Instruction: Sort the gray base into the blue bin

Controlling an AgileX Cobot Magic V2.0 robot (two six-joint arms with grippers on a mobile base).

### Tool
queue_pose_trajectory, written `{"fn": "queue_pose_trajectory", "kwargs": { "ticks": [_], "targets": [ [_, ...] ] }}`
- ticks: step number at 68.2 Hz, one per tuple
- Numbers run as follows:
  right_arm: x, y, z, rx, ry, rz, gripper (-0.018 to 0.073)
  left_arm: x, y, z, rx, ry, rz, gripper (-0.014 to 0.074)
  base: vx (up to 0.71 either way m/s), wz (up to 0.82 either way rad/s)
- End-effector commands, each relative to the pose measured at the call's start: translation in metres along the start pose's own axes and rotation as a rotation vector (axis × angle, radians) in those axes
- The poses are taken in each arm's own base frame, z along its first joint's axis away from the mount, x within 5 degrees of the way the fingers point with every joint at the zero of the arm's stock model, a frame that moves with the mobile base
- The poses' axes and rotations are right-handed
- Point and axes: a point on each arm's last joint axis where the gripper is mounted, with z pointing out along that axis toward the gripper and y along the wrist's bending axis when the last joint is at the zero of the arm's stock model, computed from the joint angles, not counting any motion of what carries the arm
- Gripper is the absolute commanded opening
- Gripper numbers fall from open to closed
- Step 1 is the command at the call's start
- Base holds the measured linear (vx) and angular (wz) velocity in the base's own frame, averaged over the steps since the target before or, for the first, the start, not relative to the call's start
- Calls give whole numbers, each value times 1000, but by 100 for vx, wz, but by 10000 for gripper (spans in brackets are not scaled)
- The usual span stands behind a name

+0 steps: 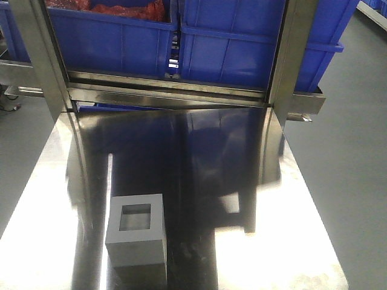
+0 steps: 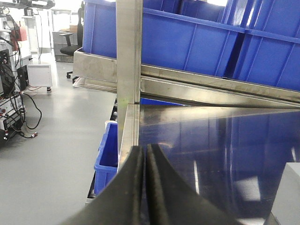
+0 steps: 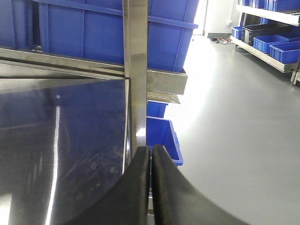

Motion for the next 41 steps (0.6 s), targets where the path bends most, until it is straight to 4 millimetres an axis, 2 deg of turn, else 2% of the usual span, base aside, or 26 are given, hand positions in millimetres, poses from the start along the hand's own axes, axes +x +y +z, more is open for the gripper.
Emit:
{"fn": "queue_pose_trajectory", "kwargs": {
  "ticks": [1, 41],
  "targets": [
    [-5, 0, -1, 1, -82, -17, -5, -11, -1, -2, 17, -93, -9, -8, 0, 0],
    [-5, 0, -1, 1, -80, -17, -5, -11, -1, -2, 17, -93, -9, -8, 0, 0]
  ]
}}
